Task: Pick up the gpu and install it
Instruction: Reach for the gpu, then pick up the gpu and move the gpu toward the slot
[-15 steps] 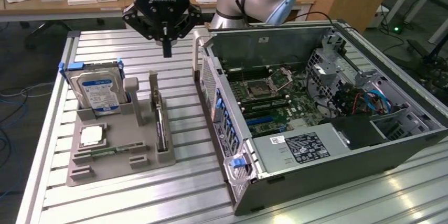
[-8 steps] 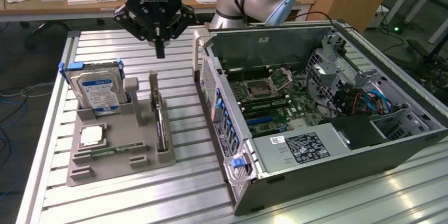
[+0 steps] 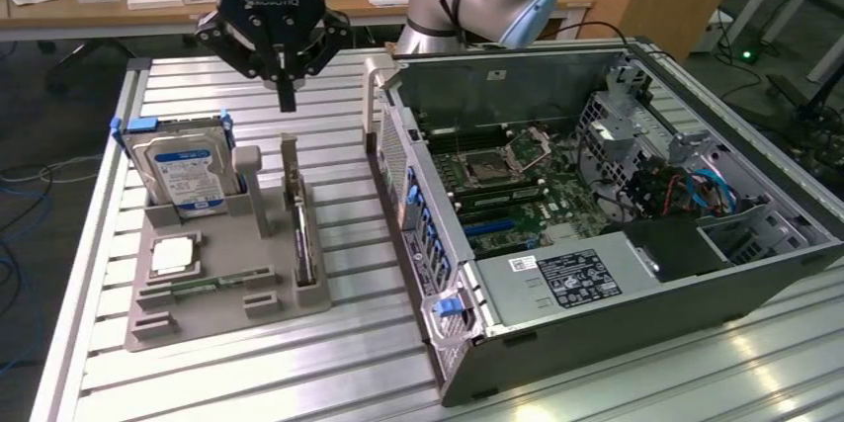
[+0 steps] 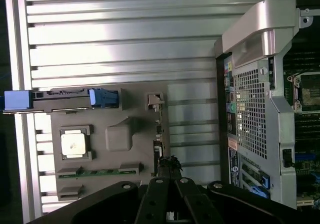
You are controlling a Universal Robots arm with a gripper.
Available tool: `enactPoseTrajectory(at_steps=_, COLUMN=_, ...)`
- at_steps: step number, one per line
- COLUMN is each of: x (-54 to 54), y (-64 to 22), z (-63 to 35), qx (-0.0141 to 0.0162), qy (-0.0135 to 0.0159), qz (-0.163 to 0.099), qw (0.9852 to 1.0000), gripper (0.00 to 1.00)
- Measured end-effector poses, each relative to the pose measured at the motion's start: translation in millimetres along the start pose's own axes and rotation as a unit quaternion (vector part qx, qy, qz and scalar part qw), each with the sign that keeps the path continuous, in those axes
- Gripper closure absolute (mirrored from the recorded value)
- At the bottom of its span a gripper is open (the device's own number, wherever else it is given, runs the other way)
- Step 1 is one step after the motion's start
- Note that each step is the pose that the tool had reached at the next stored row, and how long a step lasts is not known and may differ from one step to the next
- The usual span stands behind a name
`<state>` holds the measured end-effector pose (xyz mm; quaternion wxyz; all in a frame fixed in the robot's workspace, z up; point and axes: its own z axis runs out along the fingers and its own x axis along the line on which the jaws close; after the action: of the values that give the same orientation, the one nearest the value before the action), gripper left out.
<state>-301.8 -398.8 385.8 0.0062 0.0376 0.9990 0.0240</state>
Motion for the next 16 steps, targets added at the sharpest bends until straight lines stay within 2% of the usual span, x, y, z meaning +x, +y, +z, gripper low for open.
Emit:
enactPoseTrajectory(at_steps=10, x=17.7, y=-1.4, z=0.7, qx=0.0001, qy=0.0014, qz=0.0, qw=1.0, gripper=0.89)
enactPoseTrajectory(at_steps=16, x=18.1, y=-1.4, z=0.6, qx=0.0001, qy=0.0015, qz=0.0, qw=1.0, gripper=0.89)
